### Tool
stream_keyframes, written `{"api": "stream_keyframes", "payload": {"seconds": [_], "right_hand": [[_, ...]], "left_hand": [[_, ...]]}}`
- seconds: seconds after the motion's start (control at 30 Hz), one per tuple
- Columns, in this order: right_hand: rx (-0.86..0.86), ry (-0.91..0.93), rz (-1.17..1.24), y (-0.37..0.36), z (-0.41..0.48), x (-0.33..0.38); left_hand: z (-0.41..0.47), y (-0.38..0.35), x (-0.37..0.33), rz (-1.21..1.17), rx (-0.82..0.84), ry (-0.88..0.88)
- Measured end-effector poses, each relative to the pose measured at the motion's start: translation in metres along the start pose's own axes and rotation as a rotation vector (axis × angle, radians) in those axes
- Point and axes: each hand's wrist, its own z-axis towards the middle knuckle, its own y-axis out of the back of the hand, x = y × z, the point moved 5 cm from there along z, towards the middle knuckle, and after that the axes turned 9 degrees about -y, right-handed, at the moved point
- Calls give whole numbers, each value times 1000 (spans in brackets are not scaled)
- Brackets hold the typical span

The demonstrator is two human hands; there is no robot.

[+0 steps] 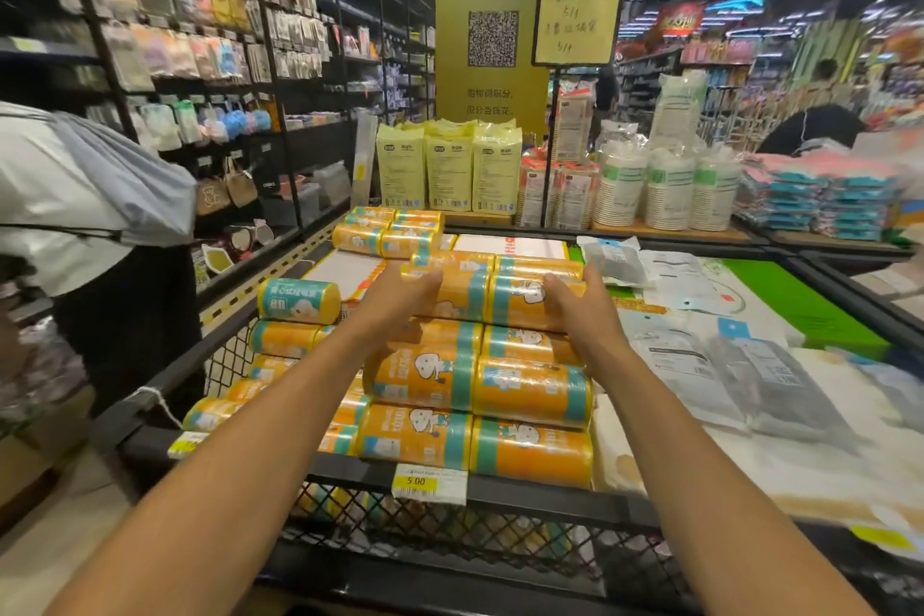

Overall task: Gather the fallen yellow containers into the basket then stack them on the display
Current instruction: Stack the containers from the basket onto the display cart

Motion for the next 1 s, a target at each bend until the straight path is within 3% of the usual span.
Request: {"api": "stream_keyframes", "payload": {"seconds": [0.23, 0.37, 0.5, 0.77, 1.0], "right_hand": [[5, -35, -21, 8, -13, 11], [-72, 140, -55, 5, -40, 44], [-39, 290, -69, -25, -71, 69], [454, 380, 36, -181, -159, 72], [782, 394, -162, -348, -257, 0]], "left_hand": [[-9, 4, -8, -46, -2, -38], [-24, 19, -24, 80, -148, -83], [-75, 46, -35, -40, -207, -241], [-186, 147, 36, -4, -446, -237], [-320, 233, 192, -1, -748, 66]]}}
